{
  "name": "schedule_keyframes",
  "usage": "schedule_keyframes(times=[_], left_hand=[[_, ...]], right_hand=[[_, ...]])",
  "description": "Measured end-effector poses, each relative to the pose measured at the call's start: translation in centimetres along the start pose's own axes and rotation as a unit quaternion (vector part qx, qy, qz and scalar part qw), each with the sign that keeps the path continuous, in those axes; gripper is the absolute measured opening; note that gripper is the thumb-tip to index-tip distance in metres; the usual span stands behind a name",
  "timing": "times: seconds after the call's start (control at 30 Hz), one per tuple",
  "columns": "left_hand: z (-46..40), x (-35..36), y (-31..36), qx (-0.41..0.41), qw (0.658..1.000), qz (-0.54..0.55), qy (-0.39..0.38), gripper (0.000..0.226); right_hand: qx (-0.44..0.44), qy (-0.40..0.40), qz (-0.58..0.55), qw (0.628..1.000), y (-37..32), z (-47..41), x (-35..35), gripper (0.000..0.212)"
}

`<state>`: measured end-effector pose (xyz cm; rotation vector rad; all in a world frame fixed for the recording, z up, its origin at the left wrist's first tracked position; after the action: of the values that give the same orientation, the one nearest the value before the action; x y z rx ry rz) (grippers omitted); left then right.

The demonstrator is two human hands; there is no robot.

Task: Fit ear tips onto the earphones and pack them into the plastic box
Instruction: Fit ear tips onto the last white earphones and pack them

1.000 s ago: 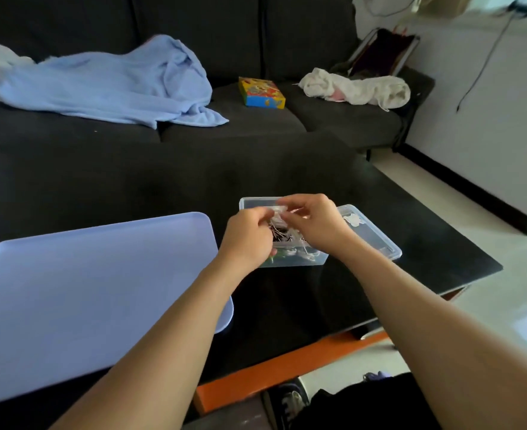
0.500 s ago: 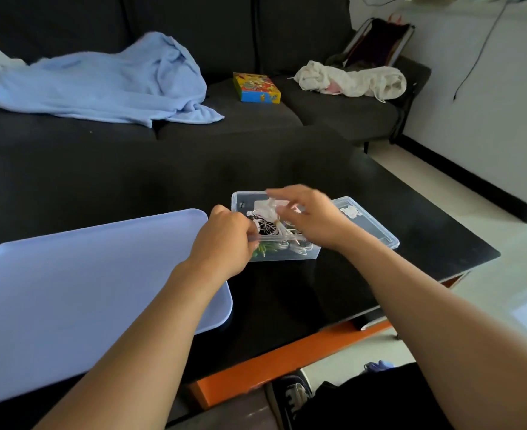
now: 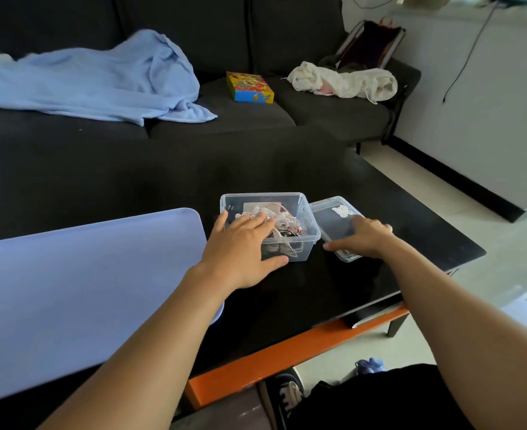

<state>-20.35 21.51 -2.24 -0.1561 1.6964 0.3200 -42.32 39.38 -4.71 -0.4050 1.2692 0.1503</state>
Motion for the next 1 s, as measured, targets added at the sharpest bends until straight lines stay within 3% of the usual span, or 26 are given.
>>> schedule_keyframes(times=[0.13, 0.23, 0.33, 0.4, 0.47, 0.53, 0.6, 0.67, 0.73, 0.87, 0.93, 1.0], left_hand=[[0.0, 0.3, -0.2, 0.006, 0.999, 0.018, 0.034, 0.085], [0.3, -0.5, -0.5, -0.004, 0.986, 0.163, 0.046, 0.078], [0.4, -3.1, -0.8, -0.115, 0.91, 0.368, 0.15, 0.044], [0.6, -4.5, -2.1, -0.252, 0.831, 0.425, 0.257, 0.055], [0.6, -4.5, -4.1, -0.333, 0.774, 0.476, 0.253, 0.059], [0.7, -3.6, -4.8, -0.322, 0.795, 0.485, 0.171, 0.045], [0.9, -2.2, -4.9, -0.289, 0.832, 0.457, 0.128, 0.012], [0.9, -1.2, -5.1, -0.267, 0.84, 0.448, 0.15, 0.03], [0.9, -1.1, -5.2, -0.265, 0.833, 0.454, 0.171, 0.034], [0.8, -0.7, -4.8, -0.255, 0.842, 0.44, 0.178, 0.036], [0.7, -0.8, -4.4, -0.253, 0.848, 0.428, 0.183, 0.043], [0.7, -0.9, -4.1, -0.243, 0.879, 0.378, 0.161, 0.049]], right_hand=[[0.013, 0.102, -0.095, 0.99, -0.8, 0.4, -1.7, 0.121], [-0.031, 0.177, -0.224, 0.958, -2.8, 2.2, -4.4, 0.116], [-0.199, 0.09, -0.349, 0.911, -6.1, 4.6, -6.1, 0.1], [-0.312, 0.03, -0.269, 0.911, -8.1, 6.1, -5.6, 0.104], [-0.363, -0.022, -0.148, 0.92, -9.5, 6.1, -3.9, 0.107], [-0.356, -0.078, -0.083, 0.928, -9.8, 5.6, -2.5, 0.105], [-0.358, -0.096, -0.064, 0.927, -10.0, 5.1, -2.0, 0.103], [-0.359, -0.106, -0.066, 0.925, -10.2, 5.1, -1.9, 0.099], [-0.34, -0.103, -0.09, 0.93, -10.5, 5.3, -1.8, 0.093], [-0.308, 0.009, -0.119, 0.944, -11.2, 4.6, -0.6, 0.076], [-0.295, 0.027, -0.13, 0.946, -11.4, 3.8, -0.4, 0.062], [-0.284, 0.02, -0.117, 0.952, -11.6, 3.3, -0.6, 0.056]])
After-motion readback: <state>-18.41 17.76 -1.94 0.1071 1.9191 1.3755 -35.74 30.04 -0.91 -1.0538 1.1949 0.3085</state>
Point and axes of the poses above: each hand's wrist, its own z-axis away from the middle knuckle, its own x-axis out of the palm, y = z × x, the point moved 2 cm from there along -z, towards the middle knuckle, and after that the axes turned 4 degrees about y, right-handed, at the moved point
